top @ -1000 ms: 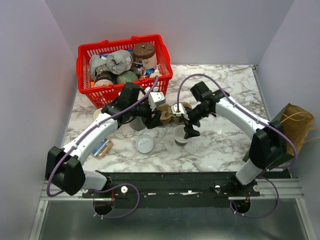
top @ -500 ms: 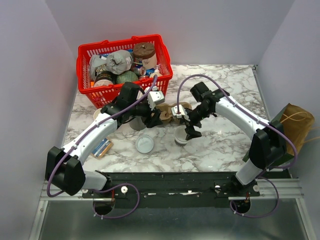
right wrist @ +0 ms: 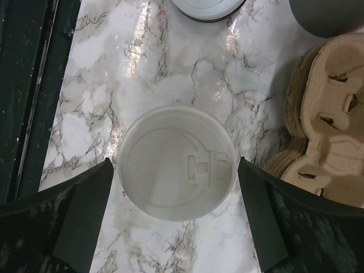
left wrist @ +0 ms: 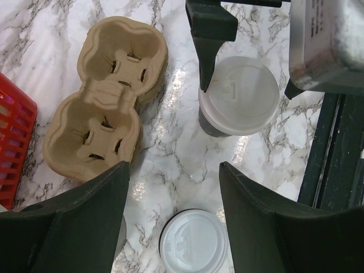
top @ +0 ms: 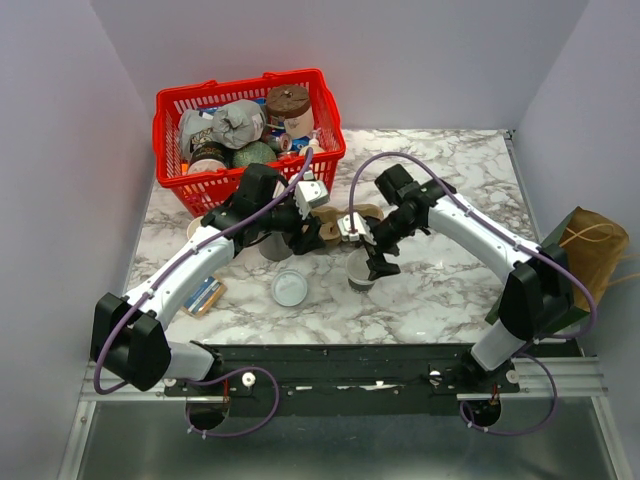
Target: Pack the takeout coffee
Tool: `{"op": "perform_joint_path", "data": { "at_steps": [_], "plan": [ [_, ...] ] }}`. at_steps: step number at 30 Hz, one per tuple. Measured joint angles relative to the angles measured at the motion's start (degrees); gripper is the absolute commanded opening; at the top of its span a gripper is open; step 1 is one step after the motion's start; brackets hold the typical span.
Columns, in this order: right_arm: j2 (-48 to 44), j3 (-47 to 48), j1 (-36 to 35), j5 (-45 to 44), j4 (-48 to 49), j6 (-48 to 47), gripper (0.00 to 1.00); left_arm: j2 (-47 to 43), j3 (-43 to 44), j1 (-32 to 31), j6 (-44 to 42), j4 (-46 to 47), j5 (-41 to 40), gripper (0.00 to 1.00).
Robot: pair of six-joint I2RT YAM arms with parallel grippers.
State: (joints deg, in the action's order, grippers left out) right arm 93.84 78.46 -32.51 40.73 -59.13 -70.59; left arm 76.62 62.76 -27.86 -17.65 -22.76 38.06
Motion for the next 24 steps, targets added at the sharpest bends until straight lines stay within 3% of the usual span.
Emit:
{"op": "perform_joint_path", "data": {
  "at_steps": [13, 24],
  "plan": [
    [0.0, -0.7, -1.4, -2.9, 0.6, -1.0, 0.99, 0.3, 0.0, 0.1, 0.6, 0.5, 0.0, 0.72],
    [0.0, -1.3, -2.0, -4.4, 2.0, 0.1, 0.84, 0.9, 0.0, 0.2, 1.5, 1.0, 0.0, 0.72]
  ]
}}
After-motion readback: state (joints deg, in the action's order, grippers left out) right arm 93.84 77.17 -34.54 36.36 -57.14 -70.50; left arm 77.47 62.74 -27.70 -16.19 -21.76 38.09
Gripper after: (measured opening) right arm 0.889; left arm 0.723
